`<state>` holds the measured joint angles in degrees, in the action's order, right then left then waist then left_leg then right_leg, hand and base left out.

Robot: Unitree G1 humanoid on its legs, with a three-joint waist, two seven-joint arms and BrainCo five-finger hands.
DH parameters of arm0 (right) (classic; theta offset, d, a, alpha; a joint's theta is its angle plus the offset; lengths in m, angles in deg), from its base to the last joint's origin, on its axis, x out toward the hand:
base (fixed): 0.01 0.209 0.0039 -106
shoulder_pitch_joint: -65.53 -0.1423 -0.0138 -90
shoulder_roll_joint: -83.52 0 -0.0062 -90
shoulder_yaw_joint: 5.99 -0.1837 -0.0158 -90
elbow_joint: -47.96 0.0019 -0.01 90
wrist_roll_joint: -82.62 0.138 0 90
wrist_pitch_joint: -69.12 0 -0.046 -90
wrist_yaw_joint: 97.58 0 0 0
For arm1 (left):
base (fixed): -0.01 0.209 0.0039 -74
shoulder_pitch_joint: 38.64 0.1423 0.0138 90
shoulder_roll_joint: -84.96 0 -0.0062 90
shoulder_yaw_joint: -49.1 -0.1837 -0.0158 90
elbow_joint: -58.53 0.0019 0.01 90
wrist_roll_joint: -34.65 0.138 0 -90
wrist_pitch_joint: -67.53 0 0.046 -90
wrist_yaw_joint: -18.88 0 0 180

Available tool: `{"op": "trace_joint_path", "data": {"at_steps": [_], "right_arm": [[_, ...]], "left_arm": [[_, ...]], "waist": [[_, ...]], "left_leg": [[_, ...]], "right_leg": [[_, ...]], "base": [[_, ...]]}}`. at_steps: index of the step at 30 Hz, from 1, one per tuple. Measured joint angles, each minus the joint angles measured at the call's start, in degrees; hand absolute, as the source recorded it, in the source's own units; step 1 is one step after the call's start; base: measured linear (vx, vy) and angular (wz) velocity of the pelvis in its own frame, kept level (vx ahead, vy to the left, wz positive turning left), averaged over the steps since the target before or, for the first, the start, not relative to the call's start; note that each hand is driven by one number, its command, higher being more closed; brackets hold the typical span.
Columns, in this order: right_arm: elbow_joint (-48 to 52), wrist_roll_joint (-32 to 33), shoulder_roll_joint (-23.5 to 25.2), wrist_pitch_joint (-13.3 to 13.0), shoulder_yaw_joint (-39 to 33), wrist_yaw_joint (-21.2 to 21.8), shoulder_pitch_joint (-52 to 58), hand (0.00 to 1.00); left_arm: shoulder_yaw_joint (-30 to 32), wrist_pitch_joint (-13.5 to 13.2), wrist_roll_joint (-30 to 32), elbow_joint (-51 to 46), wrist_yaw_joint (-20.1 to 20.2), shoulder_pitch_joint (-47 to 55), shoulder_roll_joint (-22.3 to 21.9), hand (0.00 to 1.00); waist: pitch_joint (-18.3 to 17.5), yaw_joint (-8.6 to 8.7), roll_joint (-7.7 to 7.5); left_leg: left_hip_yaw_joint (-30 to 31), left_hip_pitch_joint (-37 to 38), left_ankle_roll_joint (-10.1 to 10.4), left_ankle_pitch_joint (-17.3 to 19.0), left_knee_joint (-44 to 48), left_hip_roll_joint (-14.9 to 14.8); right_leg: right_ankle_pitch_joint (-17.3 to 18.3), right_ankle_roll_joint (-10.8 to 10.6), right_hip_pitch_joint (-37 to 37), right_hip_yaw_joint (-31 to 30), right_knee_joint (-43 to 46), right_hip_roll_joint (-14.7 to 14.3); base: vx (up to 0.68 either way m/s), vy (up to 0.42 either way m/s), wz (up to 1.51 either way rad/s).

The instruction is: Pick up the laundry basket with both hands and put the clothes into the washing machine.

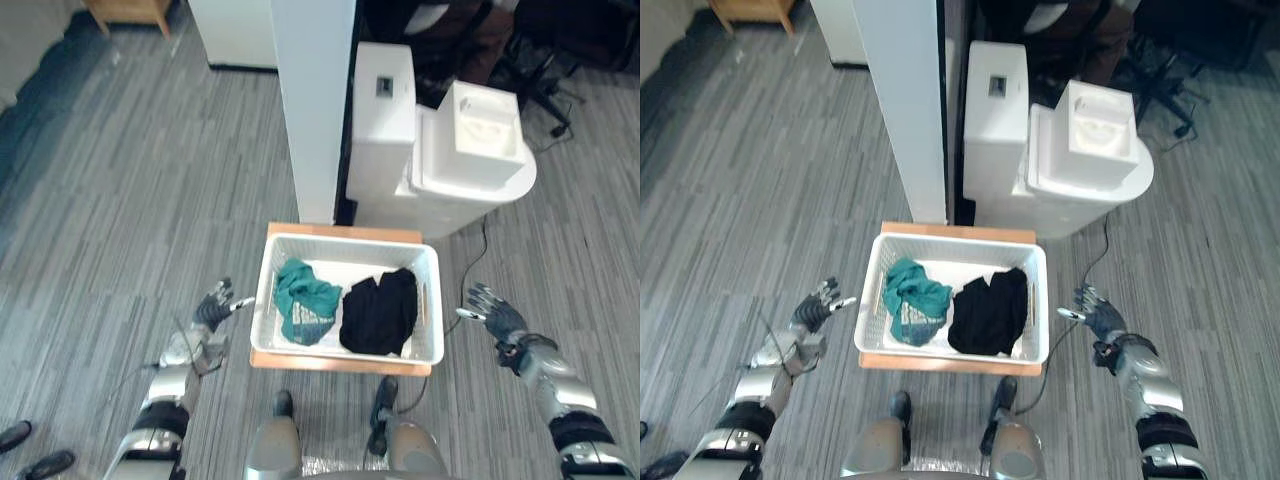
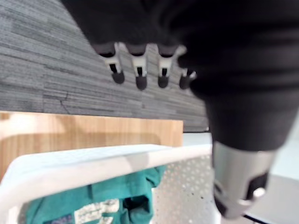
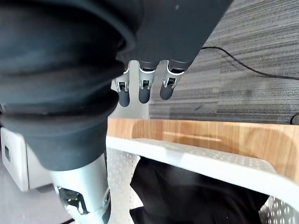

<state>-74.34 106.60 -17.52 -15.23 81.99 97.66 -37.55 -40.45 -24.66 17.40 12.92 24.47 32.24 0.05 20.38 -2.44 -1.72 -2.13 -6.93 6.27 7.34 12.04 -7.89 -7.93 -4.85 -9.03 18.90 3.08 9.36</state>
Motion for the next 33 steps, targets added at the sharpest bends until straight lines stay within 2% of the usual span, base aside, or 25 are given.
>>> {"op": "trace_joint_path", "data": {"at_steps": [2, 5, 8, 11, 13, 15, 18, 19, 20, 27, 31, 33], "right_arm": [[0.0, -0.06, 0.43, 0.01, 1.55, -0.26, -4.24, 0.0], [-0.79, -0.39, 2.04, -0.07, 2.98, -1.46, -8.95, 0.0], [-7.65, -0.65, 4.47, -0.09, 4.28, -3.68, -16.11, 0.0], [-18.16, -1.08, 6.01, -0.23, 4.92, -6.64, -26.94, 0.0], [-22.21, -1.11, 7.12, -0.51, 4.83, -7.8, -32.16, 0.0], [-23.19, -1.1, 7.43, -0.76, 4.74, -7.89, -34.12, 0.0], [-23.33, -1.07, 7.69, -1.77, 2.49, -8.94, -36.06, 0.0], [-23.86, -1.0, 7.79, -2.16, 2.13, -9.01, -37.15, 1.0], [-23.88, -0.97, 7.81, -2.89, 1.35, -9.08, -38.04, 1.0], [-23.72, -0.88, 7.97, -3.98, -2.42, -13.77, -40.73, 1.0], [-23.34, -0.89, 8.07, -4.26, -2.34, -14.08, -40.74, 1.0], [-22.81, -0.88, 8.23, -4.63, -1.85, -14.03, -40.64, 1.0]], "left_arm": [[-0.24, 0.58, 0.21, 5.4, -1.19, -5.82, 0.13, 0.0], [-0.82, 0.95, 0.19, 10.05, -2.51, -12.15, 0.56, 0.0], [-2.37, 0.84, 0.18, 13.57, -3.48, -18.89, 1.32, 0.0], [-2.81, 0.31, 0.18, 17.07, -5.07, -27.59, 2.78, 0.0], [-2.79, 0.19, 0.21, 18.18, -6.59, -31.8, 3.81, 0.0], [-2.75, 0.35, 0.73, 18.68, -7.37, -33.72, 4.15, 0.0], [-2.8, 0.67, 2.26, 18.59, -7.18, -37.21, 3.93, 0.0], [-2.75, 0.73, 2.32, 18.47, -7.19, -38.44, 3.93, 0.0], [-2.67, 0.75, 2.79, 17.93, -7.29, -39.68, 4.23, 1.0], [-2.66, 1.29, 7.87, 13.88, -9.68, -43.85, 3.9, 1.0], [-2.66, 1.63, 9.12, 12.17, -10.57, -44.08, 3.58, 1.0], [-2.57, 1.66, 10.02, 12.16, -11.12, -44.41, 3.38, 1.0]], "waist": [[3.26, -0.02, -0.3], [4.17, 0.01, -1.12], [4.83, -0.2, -1.57], [4.88, -0.26, -1.64], [5.65, -0.25, -2.18], [6.38, 0.05, -2.82], [6.4, -0.22, -2.89], [6.4, -0.25, -2.9], [6.39, -0.23, -2.9], [6.41, -0.25, -2.87], [6.41, -0.52, -2.86], [6.42, -0.26, -2.84]], "left_leg": [[0.12, -2.5, -0.03, 0.24, 2.52, -0.12], [0.38, -8.1, -0.16, 0.89, 6.13, -0.26], [0.56, -12.5, -0.29, 1.29, 9.5, -1.22], [0.55, -19.65, -0.25, 1.45, 12.88, -1.87], [0.42, -22.59, -0.25, 1.45, 14.55, -2.29], [0.42, -23.55, -0.2, 1.5, 15.28, -2.83], [0.6, -26.37, -0.04, 1.59, 16.67, -3.4], [0.58, -27.47, -0.03, 1.61, 17.18, -3.67], [0.57, -28.78, -0.04, 1.63, 17.64, -4.0], [-1.23, -32.83, 0.31, 1.08, 18.41, -6.46], [-2.57, -32.63, 0.72, 0.83, 18.44, -7.53], [-3.15, -32.12, 0.52, 0.6, 18.48, -7.75]], "right_leg": [[-0.05, 0.08, -2.09, -0.12, 1.95, 0.39], [-0.82, 1.14, -6.56, -0.18, 3.31, 0.07], [-1.84, 2.42, -9.26, -0.18, 3.29, -0.4], [-3.68, 2.75, -14.33, -0.49, 2.05, -1.17], [-5.21, 1.16, -15.47, 0.04, -0.57, -1.43], [-6.3, 1.4, -15.69, 0.07, -1.57, -1.7], [-6.38, 1.3, -17.62, 0.34, -1.59, -2.13], [-6.35, 1.29, -18.42, 0.9, -1.56, -2.16], [-6.32, 1.25, -19.24, 1.68, -1.64, -2.17], [-6.26, 1.16, -21.46, 5.03, -2.31, -2.25], [-6.42, 1.35, -21.47, 6.18, -2.21, -2.24], [-8.56, 2.98, -21.4, 6.28, -2.15, -2.2]], "base": [[-0.16, -0.015, 0.01], [-0.2, -0.004, -0.02], [-0.16, -0.014, -0.05], [-0.19, -0.009, -0.13], [-0.14, 0.019, -0.2], [-0.07, 0.014, -0.08], [-0.05, -0.006, -0.04], [-0.04, -0.005, -0.04], [-0.02, -0.003, -0.03], [-0.02, -0.013, 0.06], [0.03, 0.001, -0.06], [0.07, 0.011, -0.07]]}}
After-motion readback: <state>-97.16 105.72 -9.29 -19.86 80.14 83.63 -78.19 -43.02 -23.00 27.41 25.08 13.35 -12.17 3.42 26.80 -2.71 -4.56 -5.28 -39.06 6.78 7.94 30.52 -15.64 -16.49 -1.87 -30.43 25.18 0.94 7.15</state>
